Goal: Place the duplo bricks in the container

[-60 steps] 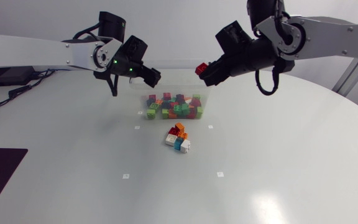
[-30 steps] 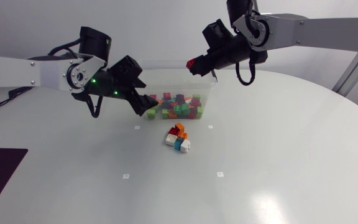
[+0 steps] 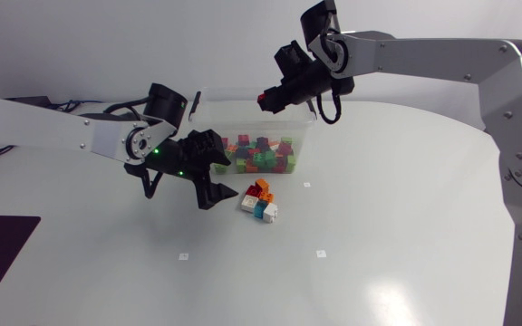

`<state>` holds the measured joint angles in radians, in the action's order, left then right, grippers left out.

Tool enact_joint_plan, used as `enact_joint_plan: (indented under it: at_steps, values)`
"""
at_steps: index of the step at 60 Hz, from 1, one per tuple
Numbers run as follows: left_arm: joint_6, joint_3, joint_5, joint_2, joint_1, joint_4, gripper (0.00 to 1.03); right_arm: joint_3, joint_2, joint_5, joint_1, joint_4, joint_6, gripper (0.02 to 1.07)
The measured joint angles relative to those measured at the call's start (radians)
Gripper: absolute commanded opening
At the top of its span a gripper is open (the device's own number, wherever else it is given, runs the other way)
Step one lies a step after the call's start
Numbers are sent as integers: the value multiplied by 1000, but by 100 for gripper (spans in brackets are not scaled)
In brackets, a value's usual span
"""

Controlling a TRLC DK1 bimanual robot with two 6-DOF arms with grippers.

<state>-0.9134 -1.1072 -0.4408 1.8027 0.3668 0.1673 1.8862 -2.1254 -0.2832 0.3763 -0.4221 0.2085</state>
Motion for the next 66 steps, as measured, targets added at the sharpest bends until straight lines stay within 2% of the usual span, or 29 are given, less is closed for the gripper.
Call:
enact_joint_plan:
  at_steps: [3,12,26,46,66]
  values:
    - [-26,3,-1,18,7,0,98,0,-4,2,0,-3,0,80]
    - [-85,7,-8,63,23,0,98,0,-3,12,0,-8,0,88]
    - [-169,7,-19,120,27,14,97,-39,51,19,2,-8,0,88]
    - [-240,-58,-39,220,27,71,97,-314,315,20,2,37,0,88]
    - [-267,-131,-71,269,35,105,96,-578,467,23,1,83,1,88]
